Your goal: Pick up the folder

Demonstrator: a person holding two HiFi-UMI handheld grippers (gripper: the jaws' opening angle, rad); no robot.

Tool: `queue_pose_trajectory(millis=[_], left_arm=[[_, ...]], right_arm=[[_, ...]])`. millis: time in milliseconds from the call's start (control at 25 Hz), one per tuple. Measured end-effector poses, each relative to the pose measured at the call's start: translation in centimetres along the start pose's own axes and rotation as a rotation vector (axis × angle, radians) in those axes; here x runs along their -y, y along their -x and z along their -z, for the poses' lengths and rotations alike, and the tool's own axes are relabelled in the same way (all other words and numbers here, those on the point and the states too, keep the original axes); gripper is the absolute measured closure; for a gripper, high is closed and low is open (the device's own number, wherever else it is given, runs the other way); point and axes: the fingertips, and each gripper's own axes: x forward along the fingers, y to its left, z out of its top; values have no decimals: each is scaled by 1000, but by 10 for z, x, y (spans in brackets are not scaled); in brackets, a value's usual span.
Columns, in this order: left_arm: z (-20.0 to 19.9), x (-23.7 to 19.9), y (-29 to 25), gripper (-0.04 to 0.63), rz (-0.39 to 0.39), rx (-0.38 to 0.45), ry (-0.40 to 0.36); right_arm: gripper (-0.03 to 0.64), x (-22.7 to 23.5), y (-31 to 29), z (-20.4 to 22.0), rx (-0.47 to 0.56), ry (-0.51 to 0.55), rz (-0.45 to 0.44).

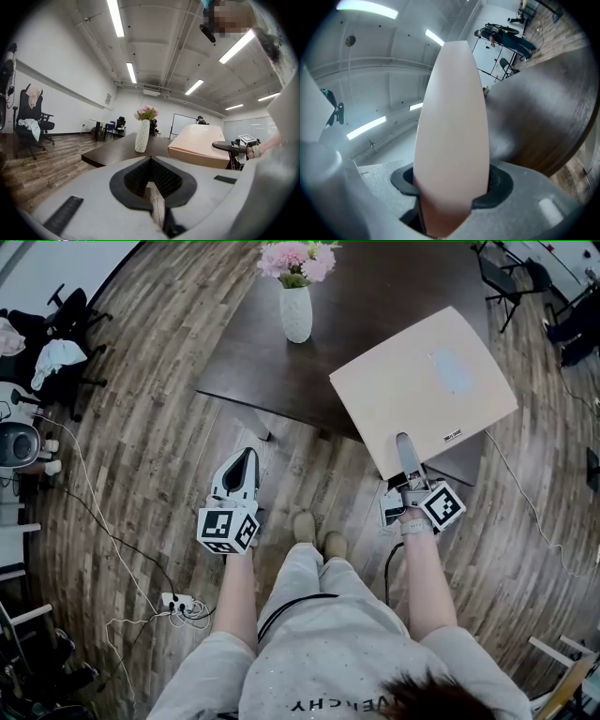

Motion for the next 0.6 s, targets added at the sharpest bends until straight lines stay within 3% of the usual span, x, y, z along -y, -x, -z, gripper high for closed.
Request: queue_pose_trajectory(millis=[600], left_arm=[[-36,12,-7,597,12,44,-11]], right_arm=[[360,-23,10,-43,57,157,-3]])
